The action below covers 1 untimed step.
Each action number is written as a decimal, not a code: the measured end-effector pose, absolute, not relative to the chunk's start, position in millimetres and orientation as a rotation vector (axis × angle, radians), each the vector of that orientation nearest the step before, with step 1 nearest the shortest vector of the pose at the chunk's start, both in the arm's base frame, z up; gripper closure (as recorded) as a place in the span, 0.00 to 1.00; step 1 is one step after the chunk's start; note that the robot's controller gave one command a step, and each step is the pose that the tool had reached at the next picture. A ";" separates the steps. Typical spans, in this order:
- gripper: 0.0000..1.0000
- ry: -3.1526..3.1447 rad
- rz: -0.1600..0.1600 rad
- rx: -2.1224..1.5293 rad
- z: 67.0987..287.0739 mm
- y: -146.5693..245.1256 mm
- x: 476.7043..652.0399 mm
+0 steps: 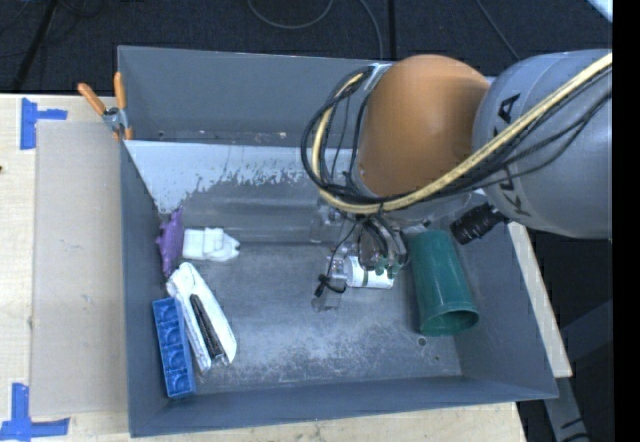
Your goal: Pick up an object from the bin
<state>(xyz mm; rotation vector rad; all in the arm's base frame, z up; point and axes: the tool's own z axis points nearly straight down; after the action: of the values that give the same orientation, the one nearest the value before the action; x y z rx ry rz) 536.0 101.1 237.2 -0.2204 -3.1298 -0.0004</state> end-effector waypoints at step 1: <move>0.00 -3.130 0.000 -0.221 237.2 101.1 536.0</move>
Offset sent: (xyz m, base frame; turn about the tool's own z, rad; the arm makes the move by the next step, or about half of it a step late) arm 0.0096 -0.0985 0.0361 -0.1471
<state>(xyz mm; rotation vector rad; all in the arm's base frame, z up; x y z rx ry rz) 536.0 101.1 237.2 -0.2206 -3.1298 -0.0004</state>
